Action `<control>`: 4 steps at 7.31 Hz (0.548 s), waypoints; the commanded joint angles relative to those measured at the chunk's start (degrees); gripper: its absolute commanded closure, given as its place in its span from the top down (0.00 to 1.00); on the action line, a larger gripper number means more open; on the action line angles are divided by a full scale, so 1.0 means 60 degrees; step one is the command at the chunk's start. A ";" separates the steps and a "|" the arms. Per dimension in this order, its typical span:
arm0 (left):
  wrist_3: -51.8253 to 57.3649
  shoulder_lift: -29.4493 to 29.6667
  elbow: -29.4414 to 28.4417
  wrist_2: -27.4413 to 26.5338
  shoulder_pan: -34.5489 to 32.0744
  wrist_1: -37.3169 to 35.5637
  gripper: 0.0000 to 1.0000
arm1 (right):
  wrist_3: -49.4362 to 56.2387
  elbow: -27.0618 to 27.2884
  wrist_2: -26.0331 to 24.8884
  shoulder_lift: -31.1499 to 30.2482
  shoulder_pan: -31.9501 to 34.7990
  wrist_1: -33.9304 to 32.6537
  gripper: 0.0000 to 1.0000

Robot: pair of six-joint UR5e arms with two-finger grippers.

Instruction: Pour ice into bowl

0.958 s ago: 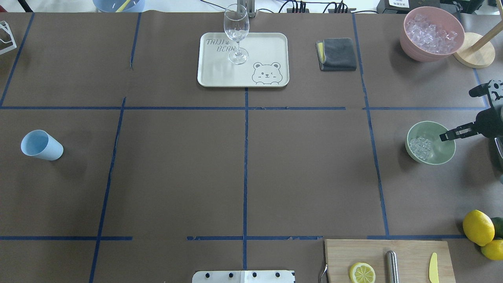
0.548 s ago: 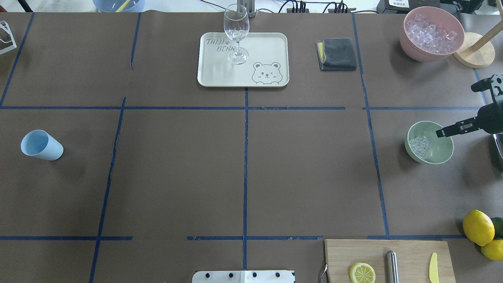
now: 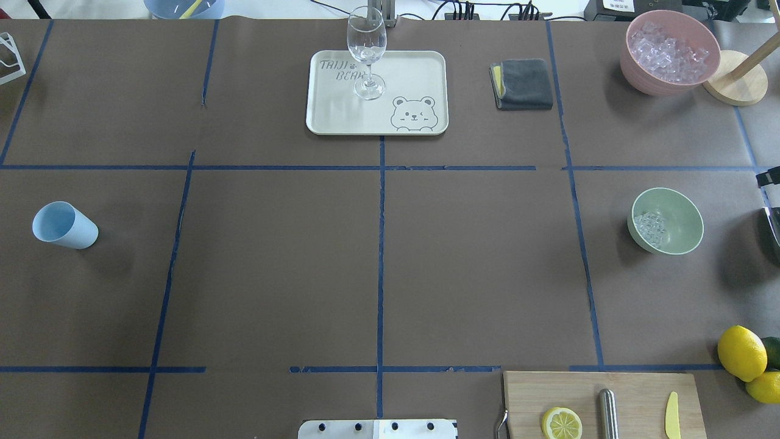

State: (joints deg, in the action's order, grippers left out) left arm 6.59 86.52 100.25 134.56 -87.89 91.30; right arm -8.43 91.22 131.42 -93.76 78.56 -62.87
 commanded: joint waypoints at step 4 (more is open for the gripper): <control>0.0000 -0.0036 -0.0111 -0.0015 0.0000 -0.0113 1.00 | 0.2079 0.0705 -0.0092 0.0363 0.1438 -0.3556 1.00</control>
State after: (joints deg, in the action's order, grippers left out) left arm 6.59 86.36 99.70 134.48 -87.87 90.81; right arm 3.50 95.18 130.84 -91.57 86.87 -82.74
